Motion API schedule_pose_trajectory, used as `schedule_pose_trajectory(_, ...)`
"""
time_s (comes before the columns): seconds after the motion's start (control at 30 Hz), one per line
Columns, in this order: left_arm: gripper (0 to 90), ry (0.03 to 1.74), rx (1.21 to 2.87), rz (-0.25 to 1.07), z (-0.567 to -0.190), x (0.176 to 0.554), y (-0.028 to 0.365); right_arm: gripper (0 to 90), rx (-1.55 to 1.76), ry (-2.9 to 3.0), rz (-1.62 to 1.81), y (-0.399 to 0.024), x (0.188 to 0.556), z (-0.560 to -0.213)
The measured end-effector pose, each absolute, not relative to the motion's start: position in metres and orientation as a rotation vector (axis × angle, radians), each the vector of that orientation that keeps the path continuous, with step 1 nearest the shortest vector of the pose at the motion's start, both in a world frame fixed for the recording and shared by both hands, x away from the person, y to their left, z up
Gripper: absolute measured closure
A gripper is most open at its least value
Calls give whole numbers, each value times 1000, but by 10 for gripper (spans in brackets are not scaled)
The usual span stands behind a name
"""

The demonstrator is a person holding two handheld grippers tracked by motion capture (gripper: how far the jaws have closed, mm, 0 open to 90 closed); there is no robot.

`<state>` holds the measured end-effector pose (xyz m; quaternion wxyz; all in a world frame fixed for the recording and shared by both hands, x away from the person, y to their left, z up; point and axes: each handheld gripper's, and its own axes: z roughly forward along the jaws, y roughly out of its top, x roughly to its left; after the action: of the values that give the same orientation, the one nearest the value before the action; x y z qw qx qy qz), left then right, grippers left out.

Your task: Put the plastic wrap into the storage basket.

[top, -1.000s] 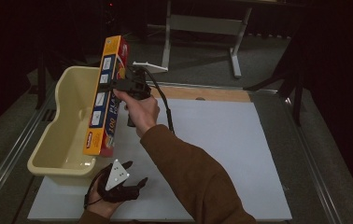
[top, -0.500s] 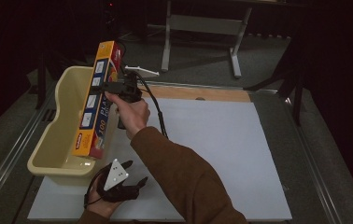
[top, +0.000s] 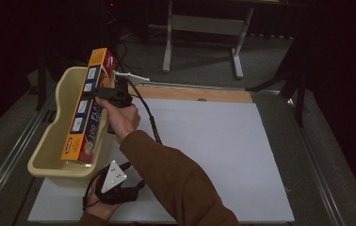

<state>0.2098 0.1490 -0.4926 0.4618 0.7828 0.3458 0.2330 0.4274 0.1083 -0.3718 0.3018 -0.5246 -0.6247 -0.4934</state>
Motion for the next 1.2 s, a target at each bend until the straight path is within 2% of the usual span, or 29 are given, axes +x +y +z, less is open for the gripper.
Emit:
schedule_pose_trajectory(0.4,255,866,1904,581,-491,208,155,408,-1436,-1704,-1187,129,427,-394)
schedule_pose_trajectory(0.93,255,864,1901,583,-491,208,155,393,-1552,-1690,-1025,133,435,-410)
schedule_pose_trajectory(1.1,255,864,1899,582,-491,208,156,334,-1550,-1710,-979,135,437,-412)
schedule_pose_trajectory(1.2,259,862,1901,583,-491,208,156,332,-1553,-1723,-952,133,438,-413)
